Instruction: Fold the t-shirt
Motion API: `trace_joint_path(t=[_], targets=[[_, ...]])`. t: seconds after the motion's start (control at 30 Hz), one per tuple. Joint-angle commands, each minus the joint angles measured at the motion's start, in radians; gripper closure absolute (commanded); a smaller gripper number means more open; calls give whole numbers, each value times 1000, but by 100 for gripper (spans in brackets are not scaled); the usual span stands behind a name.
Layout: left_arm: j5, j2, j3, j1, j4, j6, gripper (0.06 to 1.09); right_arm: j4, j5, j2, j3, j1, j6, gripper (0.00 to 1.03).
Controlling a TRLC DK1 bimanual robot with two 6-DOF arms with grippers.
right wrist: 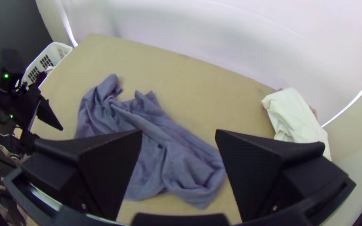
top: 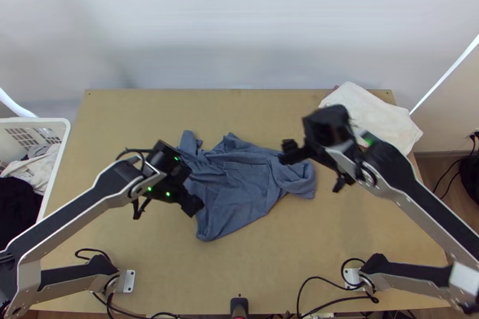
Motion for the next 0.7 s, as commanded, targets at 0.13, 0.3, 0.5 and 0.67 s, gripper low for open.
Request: trace_joint_path(t=[0.13,0.3,0.5,0.67], targets=[[12,-46,51,187,2,13,11,-271,-3,239,318,123,187,16],[26,-80,61,348,10,11,11,-394,-54,358,407,186,323,17],[38,-138,50,503,10,6,11,-667,-242,587,562,275,487,6],[61,-189,18,604,10,16,11,-682,-241,693,608,350,533,6]])
